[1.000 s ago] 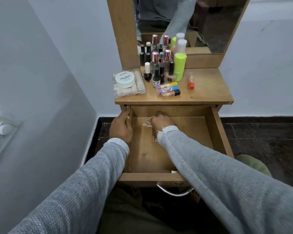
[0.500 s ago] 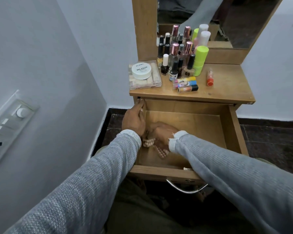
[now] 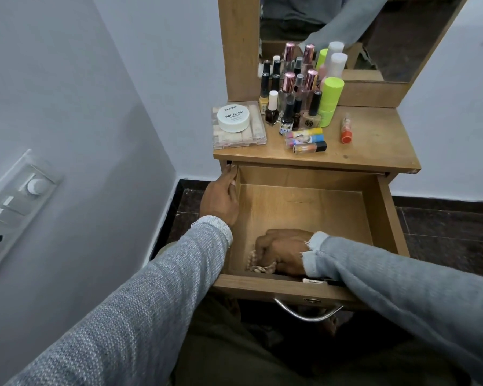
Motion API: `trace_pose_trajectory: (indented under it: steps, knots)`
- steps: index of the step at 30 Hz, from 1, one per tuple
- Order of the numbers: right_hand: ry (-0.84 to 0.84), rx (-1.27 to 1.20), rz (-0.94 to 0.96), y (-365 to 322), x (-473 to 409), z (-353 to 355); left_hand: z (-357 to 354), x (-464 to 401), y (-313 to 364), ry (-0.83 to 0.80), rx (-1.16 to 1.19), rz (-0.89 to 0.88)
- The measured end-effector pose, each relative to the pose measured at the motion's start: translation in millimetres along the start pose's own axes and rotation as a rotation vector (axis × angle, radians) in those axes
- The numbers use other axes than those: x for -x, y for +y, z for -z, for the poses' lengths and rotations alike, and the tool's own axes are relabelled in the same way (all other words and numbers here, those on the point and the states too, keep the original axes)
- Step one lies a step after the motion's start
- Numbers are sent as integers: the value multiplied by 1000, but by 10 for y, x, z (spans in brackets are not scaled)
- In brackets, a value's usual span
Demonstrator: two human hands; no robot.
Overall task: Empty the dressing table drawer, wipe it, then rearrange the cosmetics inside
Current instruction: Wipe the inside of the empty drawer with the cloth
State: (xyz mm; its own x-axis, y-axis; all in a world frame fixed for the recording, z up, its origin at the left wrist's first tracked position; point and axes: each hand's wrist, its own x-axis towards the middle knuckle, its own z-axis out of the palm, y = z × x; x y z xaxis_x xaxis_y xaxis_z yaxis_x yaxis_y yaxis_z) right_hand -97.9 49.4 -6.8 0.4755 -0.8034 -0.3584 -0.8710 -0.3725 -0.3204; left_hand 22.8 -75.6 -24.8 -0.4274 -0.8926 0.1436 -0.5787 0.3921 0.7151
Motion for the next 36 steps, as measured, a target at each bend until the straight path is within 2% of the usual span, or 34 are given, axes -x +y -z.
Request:
trace_pose_trajectory:
  steps: [2,8,12,17,24,32,36]
  knots:
    - [-9,31,-15,108,121,-10,-11,-8,-5,4,1,2]
    - [193,140,-473,441,-108,-18,-11,-10,21,11,3,14]
    - [204,242,-494,429,-549,163,-13,-5,5,8,-28,9]
    - [214,194,-547,300,-801,303,-8,-33,-9,18,-63,-31]
    - [155,85,-738,389,-315,344,-14,-29,-42,8,-47,-47]
    - [78,-20,-1047,757,297,287,-24,-24,-47,1,-70,-44]
    - [96,-45,-1146,867,513,280,-20,-26,-48,-11,-76,-51]
